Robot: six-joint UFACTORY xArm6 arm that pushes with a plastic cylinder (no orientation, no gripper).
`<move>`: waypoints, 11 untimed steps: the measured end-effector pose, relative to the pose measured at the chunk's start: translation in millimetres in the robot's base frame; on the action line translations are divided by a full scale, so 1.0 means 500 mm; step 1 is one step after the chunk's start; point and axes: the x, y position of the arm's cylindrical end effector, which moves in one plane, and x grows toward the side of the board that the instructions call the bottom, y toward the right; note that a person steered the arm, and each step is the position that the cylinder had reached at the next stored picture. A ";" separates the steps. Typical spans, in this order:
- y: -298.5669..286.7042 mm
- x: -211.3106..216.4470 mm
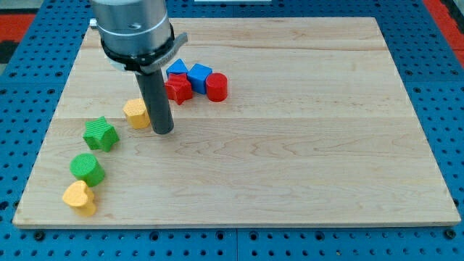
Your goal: Move the red star at the bottom left of the blue triangle
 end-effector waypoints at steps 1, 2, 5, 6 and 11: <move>-0.048 -0.030; -0.100 -0.058; 0.065 -0.047; 0.104 -0.084; -0.019 -0.242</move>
